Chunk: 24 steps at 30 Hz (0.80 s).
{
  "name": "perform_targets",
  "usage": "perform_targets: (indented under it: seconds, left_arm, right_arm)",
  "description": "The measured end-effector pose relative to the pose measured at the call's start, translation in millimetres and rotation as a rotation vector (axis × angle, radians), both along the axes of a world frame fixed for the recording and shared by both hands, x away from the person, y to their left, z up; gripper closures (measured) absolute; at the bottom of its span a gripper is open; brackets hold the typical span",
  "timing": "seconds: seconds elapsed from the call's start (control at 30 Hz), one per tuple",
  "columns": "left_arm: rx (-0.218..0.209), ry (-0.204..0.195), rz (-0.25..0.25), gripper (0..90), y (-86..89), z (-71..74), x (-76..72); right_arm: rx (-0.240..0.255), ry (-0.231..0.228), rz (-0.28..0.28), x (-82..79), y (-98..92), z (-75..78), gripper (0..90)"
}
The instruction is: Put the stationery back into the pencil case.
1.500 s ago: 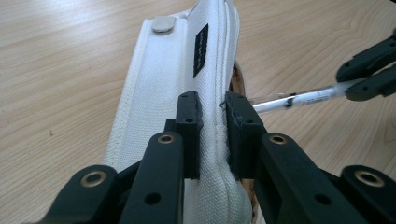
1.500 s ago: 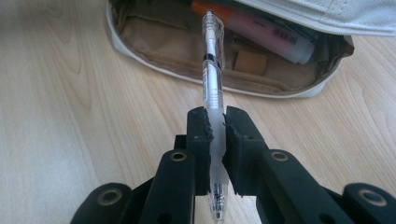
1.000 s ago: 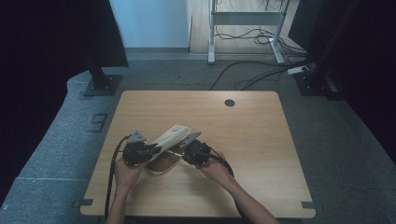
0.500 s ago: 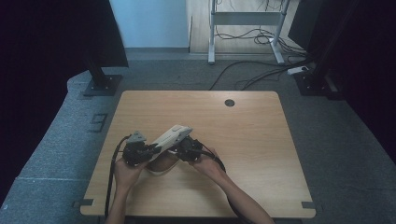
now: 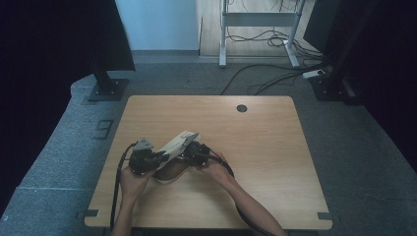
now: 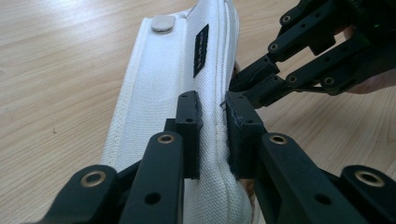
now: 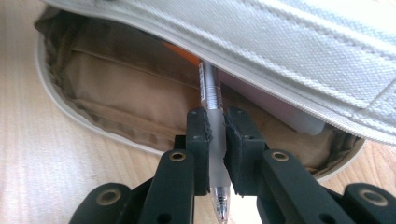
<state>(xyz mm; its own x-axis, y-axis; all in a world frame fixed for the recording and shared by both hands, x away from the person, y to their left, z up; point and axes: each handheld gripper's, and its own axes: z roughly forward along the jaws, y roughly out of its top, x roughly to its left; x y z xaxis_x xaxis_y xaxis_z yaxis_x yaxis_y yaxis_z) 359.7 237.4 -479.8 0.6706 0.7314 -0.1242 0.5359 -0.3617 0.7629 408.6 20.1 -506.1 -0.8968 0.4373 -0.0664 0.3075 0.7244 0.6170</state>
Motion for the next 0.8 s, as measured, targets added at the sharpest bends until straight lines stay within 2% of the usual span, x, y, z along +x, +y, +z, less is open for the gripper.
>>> perform_targets:
  seconds: [0.33,0.8]
  left_arm:
    - [-0.009,0.007,-0.001,76.8,0.8,-0.5,0.5]
    - [-0.009,0.004,-0.002,76.8,1.4,-0.5,0.4]
  right_arm:
    - [-0.018,-0.008,-0.015,13.0,-4.8,-7.2,72.6]
    - [-0.030,-0.043,-0.064,22.6,-13.7,-9.9,53.7]
